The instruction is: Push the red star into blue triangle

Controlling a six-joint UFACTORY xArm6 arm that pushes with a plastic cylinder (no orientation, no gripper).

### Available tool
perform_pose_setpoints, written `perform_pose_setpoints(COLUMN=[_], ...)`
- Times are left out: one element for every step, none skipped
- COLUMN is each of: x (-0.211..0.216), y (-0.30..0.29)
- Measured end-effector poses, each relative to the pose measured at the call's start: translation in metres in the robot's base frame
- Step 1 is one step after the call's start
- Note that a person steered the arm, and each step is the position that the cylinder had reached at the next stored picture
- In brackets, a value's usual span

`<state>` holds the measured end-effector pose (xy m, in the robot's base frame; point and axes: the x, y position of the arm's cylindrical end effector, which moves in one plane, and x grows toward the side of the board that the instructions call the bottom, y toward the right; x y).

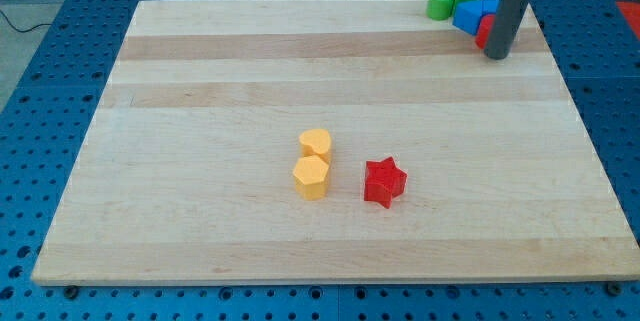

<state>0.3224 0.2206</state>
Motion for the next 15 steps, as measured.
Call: perform_pose_setpoints(x=[0.006,0.005,0.045,0.119,0.184,0.232,0.261,0.235,0.171,0.125,0.114,0.117,0.088,0.053,0.053], y=[-0.008,-0.009,-0.008,-0.009,-0.033,-0.076,-0.139,-0.178,-0.175,-0.157,-0.153,-0.153,-0.133,-0.096,-0.084])
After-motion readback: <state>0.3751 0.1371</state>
